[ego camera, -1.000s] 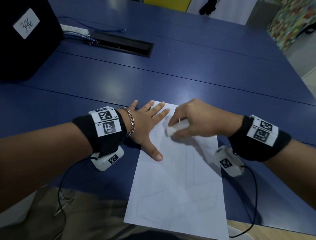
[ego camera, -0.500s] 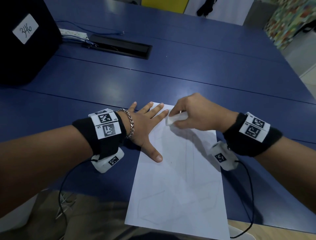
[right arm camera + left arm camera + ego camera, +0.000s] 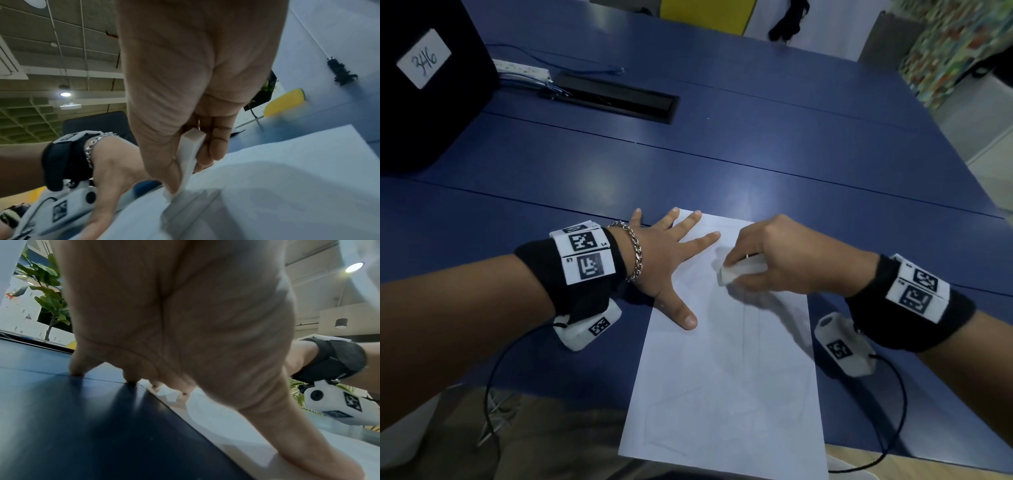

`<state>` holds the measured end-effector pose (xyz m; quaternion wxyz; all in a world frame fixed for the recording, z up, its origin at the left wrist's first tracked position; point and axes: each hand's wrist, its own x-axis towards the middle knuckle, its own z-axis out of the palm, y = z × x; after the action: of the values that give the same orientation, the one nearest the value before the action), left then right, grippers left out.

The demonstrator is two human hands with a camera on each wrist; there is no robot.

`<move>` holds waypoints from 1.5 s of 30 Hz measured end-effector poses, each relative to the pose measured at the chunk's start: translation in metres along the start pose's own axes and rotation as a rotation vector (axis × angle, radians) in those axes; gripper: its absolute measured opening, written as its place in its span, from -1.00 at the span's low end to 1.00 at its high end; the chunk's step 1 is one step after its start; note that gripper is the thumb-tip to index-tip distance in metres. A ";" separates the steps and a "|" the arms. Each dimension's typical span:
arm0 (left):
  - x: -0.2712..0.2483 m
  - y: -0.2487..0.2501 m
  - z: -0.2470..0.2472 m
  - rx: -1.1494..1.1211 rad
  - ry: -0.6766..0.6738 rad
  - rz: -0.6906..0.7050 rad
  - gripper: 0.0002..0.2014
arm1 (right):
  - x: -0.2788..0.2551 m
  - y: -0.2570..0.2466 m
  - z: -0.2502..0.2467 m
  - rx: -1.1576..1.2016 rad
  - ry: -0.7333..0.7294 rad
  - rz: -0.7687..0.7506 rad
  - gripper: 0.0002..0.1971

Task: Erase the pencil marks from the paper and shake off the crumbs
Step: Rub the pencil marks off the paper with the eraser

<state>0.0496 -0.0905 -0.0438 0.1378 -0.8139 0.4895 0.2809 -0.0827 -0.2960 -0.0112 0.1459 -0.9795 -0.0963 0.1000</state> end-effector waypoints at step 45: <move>0.000 0.003 -0.004 -0.038 0.002 -0.044 0.65 | 0.029 -0.013 -0.010 -0.089 0.048 0.112 -0.66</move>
<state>0.0483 -0.0934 -0.0406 0.1280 -0.8273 0.4662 0.2862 -0.0547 -0.2805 -0.0025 0.0988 -0.9910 -0.0423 0.0800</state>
